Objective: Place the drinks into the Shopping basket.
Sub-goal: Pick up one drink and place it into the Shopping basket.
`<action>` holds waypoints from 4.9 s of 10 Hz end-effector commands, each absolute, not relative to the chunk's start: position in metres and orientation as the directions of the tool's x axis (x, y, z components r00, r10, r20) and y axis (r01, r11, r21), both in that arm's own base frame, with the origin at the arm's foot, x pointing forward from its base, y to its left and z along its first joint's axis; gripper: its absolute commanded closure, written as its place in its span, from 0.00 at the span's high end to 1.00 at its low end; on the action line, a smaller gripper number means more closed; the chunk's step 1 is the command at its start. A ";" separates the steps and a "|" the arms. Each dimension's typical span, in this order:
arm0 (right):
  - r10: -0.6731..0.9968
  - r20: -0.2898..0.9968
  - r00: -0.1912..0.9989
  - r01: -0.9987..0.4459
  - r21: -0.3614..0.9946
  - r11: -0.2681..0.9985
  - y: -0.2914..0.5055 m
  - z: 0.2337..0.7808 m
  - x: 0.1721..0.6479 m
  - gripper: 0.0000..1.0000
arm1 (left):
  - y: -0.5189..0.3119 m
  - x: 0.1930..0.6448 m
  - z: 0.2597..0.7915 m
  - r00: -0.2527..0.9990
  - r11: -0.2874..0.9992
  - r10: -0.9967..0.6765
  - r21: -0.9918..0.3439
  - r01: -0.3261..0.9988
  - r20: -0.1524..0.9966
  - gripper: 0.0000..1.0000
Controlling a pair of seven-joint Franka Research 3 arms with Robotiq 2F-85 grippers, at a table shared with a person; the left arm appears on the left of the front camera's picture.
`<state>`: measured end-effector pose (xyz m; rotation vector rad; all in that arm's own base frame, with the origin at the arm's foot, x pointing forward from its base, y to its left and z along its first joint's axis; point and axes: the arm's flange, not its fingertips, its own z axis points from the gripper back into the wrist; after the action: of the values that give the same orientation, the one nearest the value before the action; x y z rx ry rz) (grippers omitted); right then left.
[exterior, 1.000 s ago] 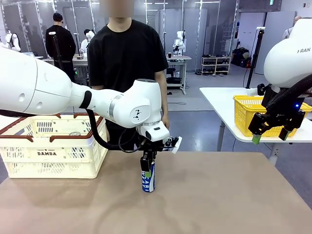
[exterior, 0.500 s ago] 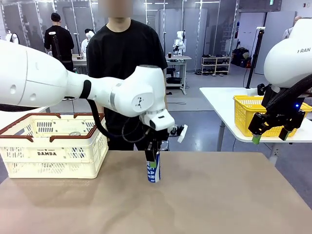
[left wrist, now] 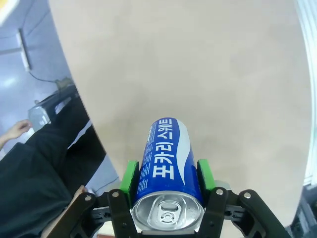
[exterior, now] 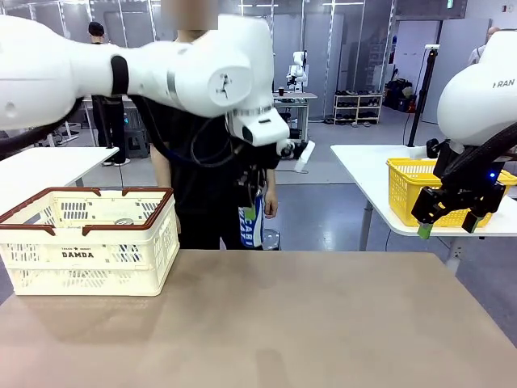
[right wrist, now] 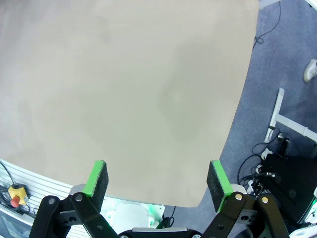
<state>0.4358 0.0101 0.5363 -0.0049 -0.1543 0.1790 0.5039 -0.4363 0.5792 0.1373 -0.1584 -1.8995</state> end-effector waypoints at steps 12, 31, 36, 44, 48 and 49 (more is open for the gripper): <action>0.177 0.148 0.973 -0.176 -0.020 0.984 0.008 0.539 0.435 1.00 | -0.409 0.517 0.598 -0.318 -0.322 -0.947 0.180 0.930 -0.048 0.58; 0.177 0.148 0.973 -0.176 -0.020 0.984 0.008 0.539 0.435 1.00 | -0.107 0.604 0.544 0.150 0.165 -0.984 0.181 0.970 0.094 0.58; 0.177 0.148 0.973 -0.176 -0.020 0.984 0.008 0.539 0.435 1.00 | -0.112 0.614 0.519 0.184 0.195 -0.980 0.155 0.969 0.078 0.58; 0.177 0.148 0.973 -0.176 -0.020 0.984 0.008 0.539 0.435 1.00 | -0.115 0.634 0.474 0.071 0.086 -0.993 0.171 0.981 0.095 0.58; 0.177 0.148 0.973 -0.176 -0.020 0.984 0.008 0.539 0.435 1.00 | -0.118 0.646 0.443 -0.006 0.007 -0.998 0.191 0.982 0.068 0.58; 0.177 0.148 0.973 -0.176 -0.020 0.984 0.008 0.539 0.435 1.00 | -0.117 0.649 0.436 -0.025 -0.013 -0.998 0.185 0.983 0.063 0.58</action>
<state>0.4357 0.0100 0.5362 -0.0048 -0.1539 0.1787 0.6441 -0.1215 0.4386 0.0726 -0.1747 -1.5532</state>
